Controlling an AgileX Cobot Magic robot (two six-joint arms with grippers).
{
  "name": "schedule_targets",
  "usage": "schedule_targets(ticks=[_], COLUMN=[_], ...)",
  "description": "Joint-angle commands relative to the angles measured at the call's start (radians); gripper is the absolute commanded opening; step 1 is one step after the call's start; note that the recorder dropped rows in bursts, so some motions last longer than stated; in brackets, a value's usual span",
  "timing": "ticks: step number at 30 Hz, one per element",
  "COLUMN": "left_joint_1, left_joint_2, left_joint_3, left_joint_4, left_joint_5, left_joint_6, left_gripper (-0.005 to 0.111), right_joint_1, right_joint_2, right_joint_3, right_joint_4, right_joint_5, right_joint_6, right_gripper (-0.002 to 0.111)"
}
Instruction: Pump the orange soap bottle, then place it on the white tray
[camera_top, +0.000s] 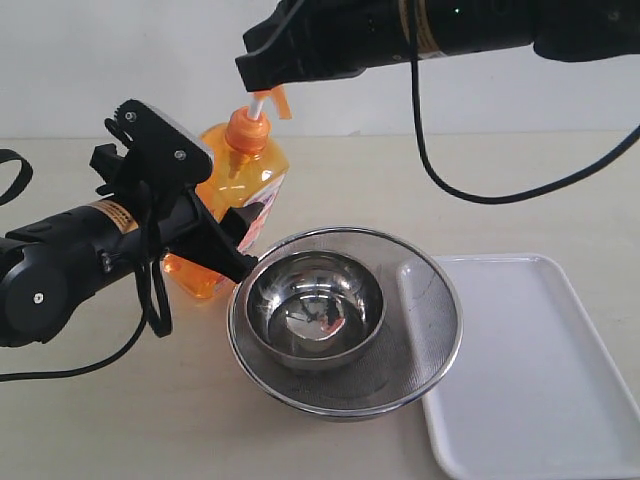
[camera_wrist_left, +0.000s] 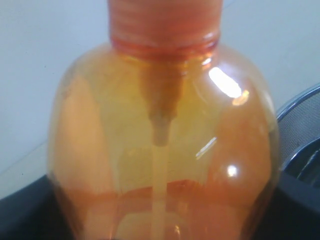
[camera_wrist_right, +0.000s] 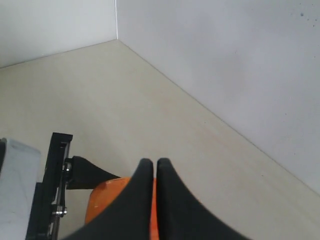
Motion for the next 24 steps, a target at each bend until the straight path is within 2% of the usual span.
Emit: schedule_targets(ticks=[1, 11, 24], left_joint_1=[-0.001, -0.001, -0.001], left_joint_2=[-0.009, -0.009, -0.009], left_joint_3=[-0.014, -0.014, -0.014], left_joint_4=[0.009, 0.006, 0.009], left_joint_5=[-0.061, -0.062, -0.059], left_joint_6=[0.01, 0.01, 0.0], left_gripper=[0.005, 0.005, 0.005], right_joint_1=[-0.001, -0.001, -0.001], right_joint_2=[0.001, 0.001, 0.001], right_joint_3=[-0.002, 0.078, 0.086], right_joint_4=[0.002, 0.002, 0.002], right_joint_5=[0.005, 0.058, -0.015], right_joint_6=[0.004, -0.003, -0.005], right_gripper=[0.0, 0.0, 0.0])
